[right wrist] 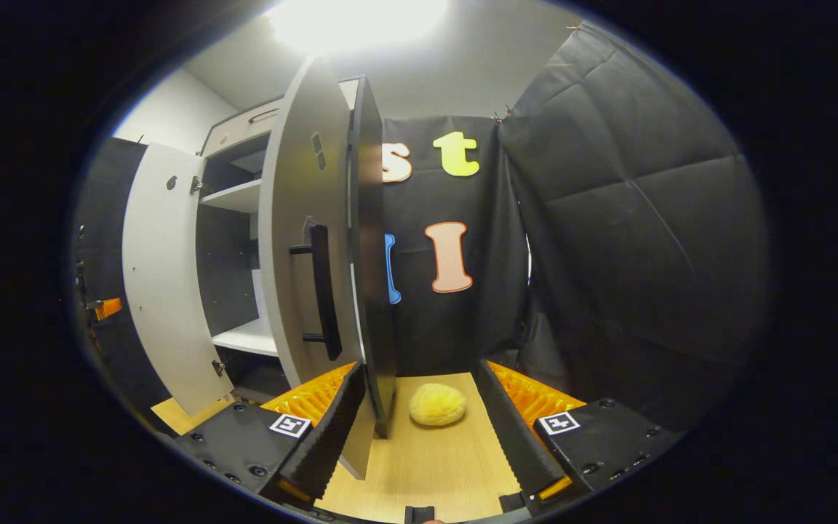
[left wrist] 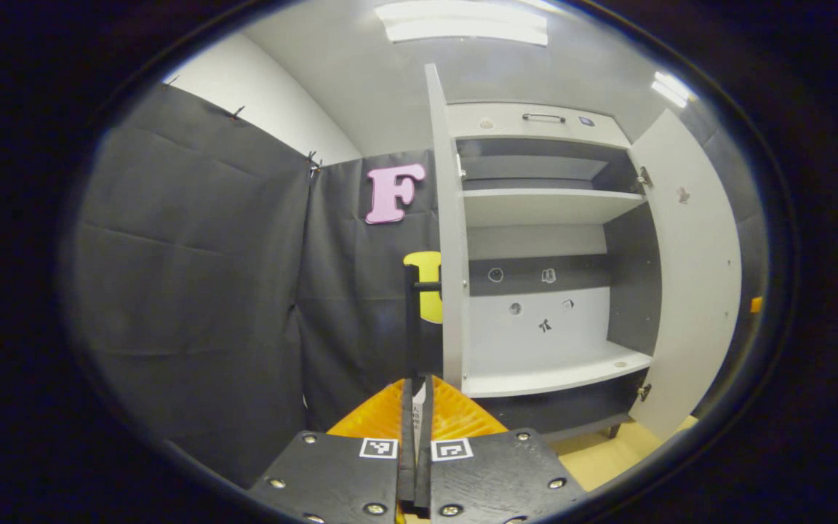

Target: Open the right door of the double-door shoe cabinet with the right hand, and open the left door with the left hand.

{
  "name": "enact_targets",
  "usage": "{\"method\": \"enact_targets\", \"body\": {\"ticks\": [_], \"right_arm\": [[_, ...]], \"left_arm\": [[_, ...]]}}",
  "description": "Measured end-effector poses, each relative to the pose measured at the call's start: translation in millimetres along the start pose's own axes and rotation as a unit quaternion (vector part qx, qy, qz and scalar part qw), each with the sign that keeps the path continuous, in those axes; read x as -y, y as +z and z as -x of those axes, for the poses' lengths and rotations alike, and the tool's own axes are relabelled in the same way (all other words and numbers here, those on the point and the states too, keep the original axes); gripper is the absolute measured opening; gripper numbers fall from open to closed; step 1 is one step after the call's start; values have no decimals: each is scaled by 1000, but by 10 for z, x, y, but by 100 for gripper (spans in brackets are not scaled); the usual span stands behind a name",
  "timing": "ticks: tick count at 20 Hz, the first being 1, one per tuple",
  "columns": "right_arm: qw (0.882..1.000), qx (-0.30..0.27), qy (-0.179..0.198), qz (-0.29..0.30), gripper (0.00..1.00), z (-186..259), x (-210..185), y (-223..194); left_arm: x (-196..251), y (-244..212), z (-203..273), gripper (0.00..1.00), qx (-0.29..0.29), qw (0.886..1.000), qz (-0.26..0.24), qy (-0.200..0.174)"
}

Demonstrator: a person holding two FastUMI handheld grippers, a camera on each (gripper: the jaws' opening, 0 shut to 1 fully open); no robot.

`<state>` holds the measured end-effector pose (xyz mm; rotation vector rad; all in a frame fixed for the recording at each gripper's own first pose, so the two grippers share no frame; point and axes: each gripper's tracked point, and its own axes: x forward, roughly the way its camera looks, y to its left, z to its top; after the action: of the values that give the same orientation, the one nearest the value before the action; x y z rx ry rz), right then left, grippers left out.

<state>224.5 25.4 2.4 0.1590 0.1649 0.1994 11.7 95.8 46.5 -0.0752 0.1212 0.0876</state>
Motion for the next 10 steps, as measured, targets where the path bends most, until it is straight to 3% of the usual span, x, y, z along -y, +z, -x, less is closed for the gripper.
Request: {"method": "enact_targets", "body": {"ticks": [8, 10], "right_arm": [[1000, 10, 9, 22, 98, 435, -407, 24], [1000, 16, 14, 19, 98, 542, -522, 47]], "left_arm": [[-187, 7, 570, 0, -7, 1000, -13, 0], [-209, 3, 721, 5, -11, 1000, -22, -5]]}}
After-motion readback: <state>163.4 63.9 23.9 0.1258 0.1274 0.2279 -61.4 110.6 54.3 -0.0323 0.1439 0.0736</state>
